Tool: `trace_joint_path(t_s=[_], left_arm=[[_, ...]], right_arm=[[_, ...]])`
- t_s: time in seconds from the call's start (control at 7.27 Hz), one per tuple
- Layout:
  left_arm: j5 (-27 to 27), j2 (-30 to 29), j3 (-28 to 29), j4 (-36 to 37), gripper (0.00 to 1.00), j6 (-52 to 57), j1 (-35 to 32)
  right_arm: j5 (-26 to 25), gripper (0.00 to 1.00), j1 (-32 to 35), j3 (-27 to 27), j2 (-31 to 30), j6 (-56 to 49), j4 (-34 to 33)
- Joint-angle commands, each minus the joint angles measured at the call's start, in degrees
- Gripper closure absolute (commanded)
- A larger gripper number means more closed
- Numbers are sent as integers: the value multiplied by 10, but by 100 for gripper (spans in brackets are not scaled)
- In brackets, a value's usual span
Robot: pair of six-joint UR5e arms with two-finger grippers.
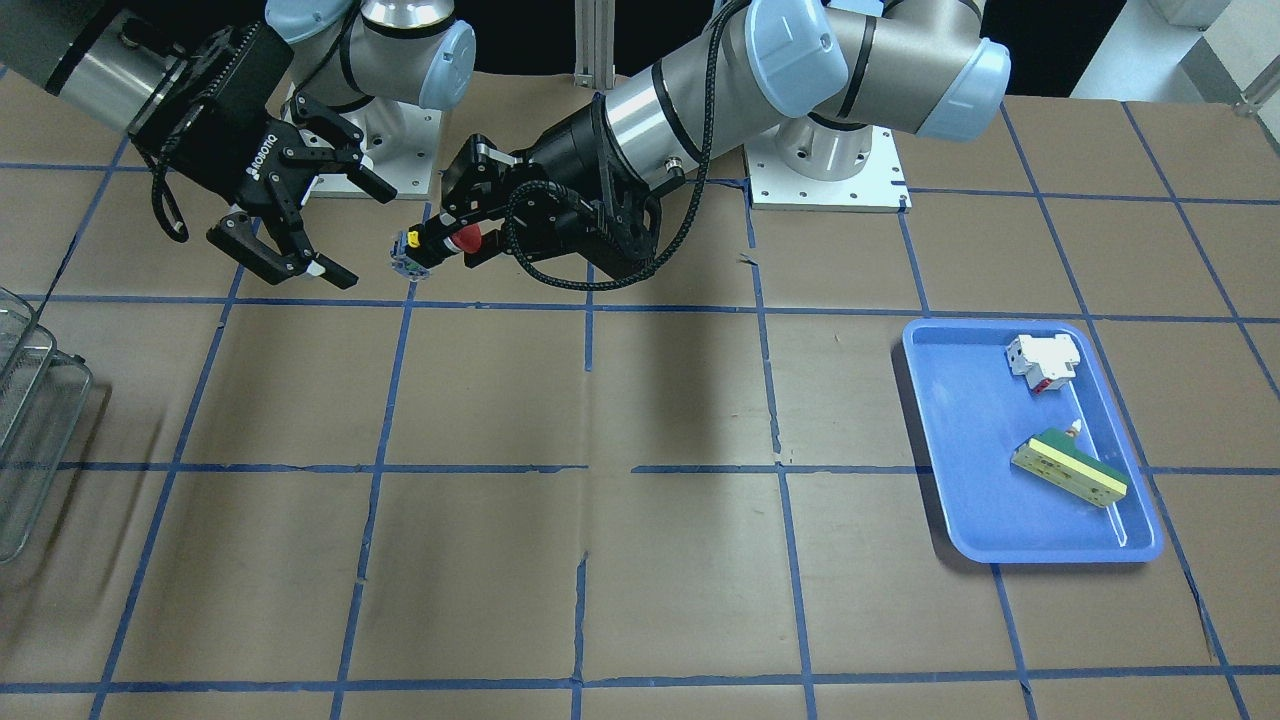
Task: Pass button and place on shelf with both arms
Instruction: 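Extend the left gripper with the button while the right gripper moves to meet it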
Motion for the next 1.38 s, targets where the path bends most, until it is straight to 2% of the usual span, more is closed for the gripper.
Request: trace_joint_path(t_s=[0.0, 0.69, 0.83, 1.24], left_arm=[[-1, -1, 14, 9, 93, -15, -3], [0, 11, 14, 14, 92, -37, -6], [0, 12, 14, 14, 91, -37, -6], [2, 11, 14, 14, 91, -37, -7]], right_arm=[[2, 0, 0, 5, -10, -7, -1], [3, 0, 6, 6, -23, -4, -32], [23, 0, 6, 6, -20, -4, -33], [24, 0, 7, 5, -20, 0, -45]])
